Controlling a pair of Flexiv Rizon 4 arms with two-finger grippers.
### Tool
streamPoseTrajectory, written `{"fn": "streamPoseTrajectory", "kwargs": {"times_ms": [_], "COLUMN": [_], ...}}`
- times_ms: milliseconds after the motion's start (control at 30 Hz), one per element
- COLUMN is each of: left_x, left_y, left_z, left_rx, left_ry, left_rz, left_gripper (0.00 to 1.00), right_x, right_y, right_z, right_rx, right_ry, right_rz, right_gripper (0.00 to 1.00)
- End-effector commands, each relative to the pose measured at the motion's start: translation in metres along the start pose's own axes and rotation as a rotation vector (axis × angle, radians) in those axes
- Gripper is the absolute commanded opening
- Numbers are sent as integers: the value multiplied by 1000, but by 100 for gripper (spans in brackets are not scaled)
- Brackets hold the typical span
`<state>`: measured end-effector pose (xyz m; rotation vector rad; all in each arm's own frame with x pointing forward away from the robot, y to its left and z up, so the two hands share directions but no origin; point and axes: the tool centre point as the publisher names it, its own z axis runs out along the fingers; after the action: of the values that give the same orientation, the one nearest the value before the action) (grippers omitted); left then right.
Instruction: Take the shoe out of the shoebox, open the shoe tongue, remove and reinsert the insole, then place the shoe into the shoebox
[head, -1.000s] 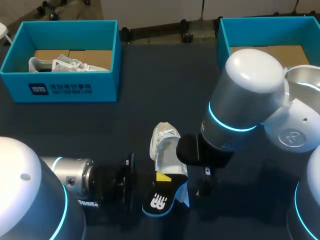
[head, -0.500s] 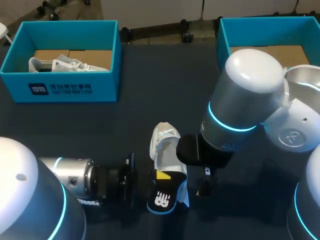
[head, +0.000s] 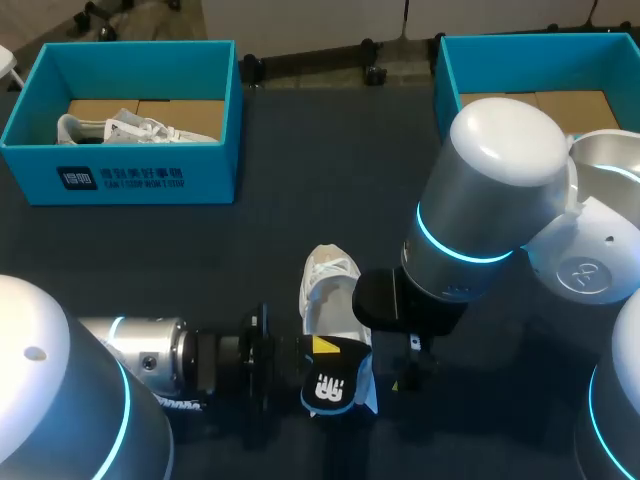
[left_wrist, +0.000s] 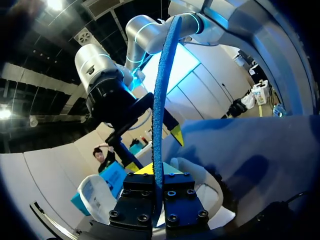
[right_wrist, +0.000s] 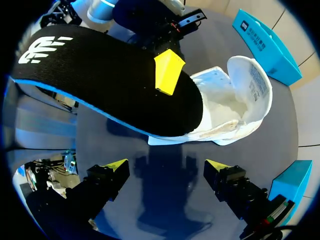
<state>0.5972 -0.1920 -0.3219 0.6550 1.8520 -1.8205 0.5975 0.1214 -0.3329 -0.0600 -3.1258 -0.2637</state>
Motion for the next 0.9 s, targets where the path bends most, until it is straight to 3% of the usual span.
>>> {"fn": "streamPoseTrajectory", "kwargs": {"times_ms": [33,567,900], "left_x": [1,-5,-7], "left_y": [7,35,36], "left_z": [5,8,5], "left_rx": [-6,-98,-121], "left_ry": [-3,-6,12], "left_rz": [6,9,8], "left_gripper": [0,0,0], "right_x": [0,0,0], "right_y": [0,0,0], "right_z": [2,2,2], "right_rx": [-1,-1,-1], "right_ry": [-1,-1,-1], "right_rz": [1,1,1], "right_gripper": [100,100,100]}}
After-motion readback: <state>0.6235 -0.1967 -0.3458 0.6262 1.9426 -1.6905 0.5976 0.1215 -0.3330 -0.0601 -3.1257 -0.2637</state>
